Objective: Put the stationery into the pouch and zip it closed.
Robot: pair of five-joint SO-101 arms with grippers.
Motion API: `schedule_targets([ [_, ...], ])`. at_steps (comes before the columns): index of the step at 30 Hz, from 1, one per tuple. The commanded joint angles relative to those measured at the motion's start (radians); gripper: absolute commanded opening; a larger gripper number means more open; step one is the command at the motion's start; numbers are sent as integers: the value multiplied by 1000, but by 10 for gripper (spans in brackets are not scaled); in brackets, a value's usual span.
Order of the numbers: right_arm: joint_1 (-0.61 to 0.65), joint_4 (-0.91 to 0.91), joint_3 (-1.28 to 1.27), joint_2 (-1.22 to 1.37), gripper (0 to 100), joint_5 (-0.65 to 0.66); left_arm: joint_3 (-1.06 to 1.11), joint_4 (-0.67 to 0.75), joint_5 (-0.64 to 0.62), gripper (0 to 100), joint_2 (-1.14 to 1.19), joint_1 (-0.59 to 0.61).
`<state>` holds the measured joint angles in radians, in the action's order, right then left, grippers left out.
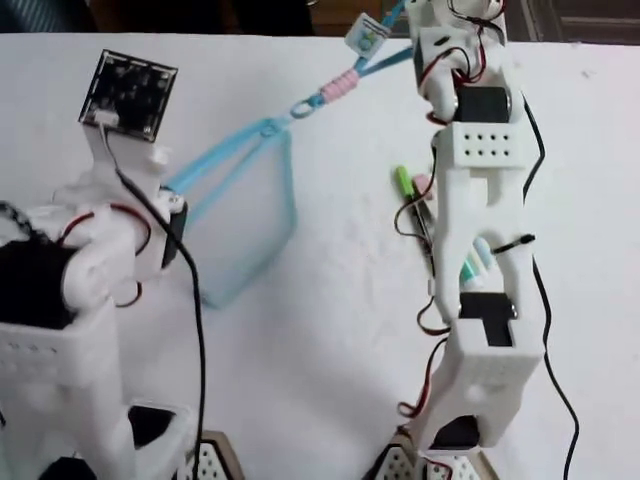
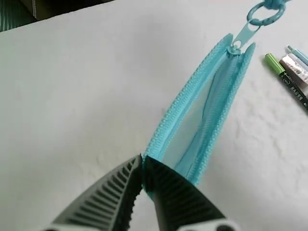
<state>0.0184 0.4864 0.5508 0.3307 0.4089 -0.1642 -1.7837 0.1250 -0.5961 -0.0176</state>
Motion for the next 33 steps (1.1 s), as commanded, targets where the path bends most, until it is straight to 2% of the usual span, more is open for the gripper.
schedule_targets([
  [1,-56,12,37,-18,17,9,14,-3,-11,24,-48,21],
  [6,-42,22,31,-28,17,11,74,-2,-8,24,-48,21],
  [12,22,223,34,-73,22,11,78,15,-9,24,-45,21],
  [14,47,331,34,-87,82,31,78,25,-11,24,-45,21],
  [17,94,552,34,-119,252,129,78,63,-117,24,-45,44],
  [19,128,722,34,-150,354,186,81,100,-133,24,-44,51],
  [21,156,872,34,-191,399,203,103,137,-137,24,-44,53],
  [28,197,1236,34,-309,380,207,180,201,-133,24,-44,53],
  [33,196,1282,-3,-420,380,207,175,206,-106,24,-44,48],
])
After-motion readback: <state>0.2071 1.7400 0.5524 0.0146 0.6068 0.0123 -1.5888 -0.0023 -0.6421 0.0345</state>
